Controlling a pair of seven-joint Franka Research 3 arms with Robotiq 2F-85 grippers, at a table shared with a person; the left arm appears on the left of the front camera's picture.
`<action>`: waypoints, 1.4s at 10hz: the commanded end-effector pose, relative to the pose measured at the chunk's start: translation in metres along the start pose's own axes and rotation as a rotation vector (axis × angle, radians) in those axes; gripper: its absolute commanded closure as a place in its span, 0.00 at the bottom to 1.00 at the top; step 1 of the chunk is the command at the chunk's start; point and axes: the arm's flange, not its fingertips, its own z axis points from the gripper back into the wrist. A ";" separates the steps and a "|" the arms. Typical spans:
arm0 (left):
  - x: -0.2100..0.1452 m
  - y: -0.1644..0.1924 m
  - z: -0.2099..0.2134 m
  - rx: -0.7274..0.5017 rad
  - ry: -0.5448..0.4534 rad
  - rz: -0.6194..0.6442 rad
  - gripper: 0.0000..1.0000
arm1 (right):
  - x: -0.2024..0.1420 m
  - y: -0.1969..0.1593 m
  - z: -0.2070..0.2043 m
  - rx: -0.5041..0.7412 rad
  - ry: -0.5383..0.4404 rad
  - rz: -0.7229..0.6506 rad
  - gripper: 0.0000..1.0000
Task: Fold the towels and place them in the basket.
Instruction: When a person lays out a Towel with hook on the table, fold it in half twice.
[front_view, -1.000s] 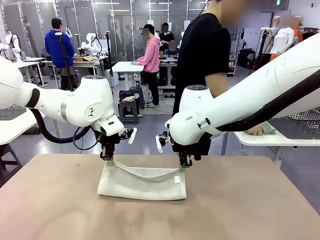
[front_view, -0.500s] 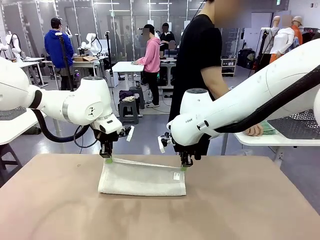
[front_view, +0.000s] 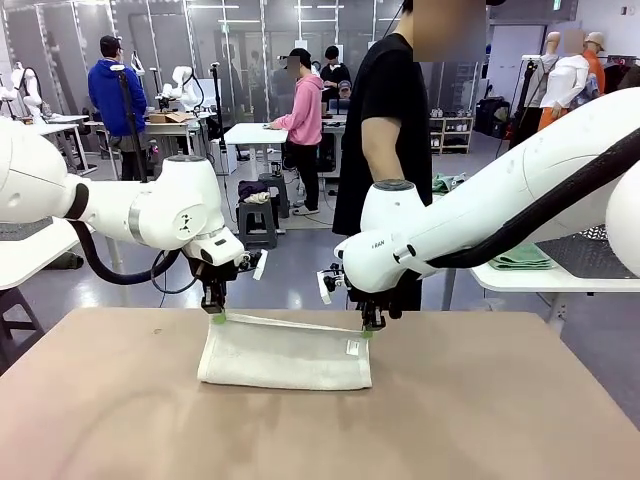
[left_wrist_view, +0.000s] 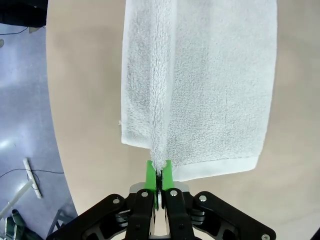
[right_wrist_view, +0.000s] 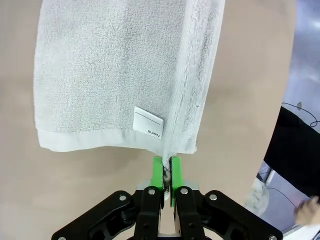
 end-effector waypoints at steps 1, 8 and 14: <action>-0.003 0.017 -0.004 -0.001 0.006 -0.018 0.95 | -0.002 -0.009 -0.007 -0.026 0.013 0.005 0.92; -0.012 0.025 -0.008 0.073 0.022 0.022 0.54 | -0.002 -0.013 -0.007 -0.070 0.002 0.010 0.34; -0.023 -0.042 0.111 -0.010 -0.200 0.036 0.36 | 0.017 0.028 0.101 -0.091 0.012 -0.279 0.13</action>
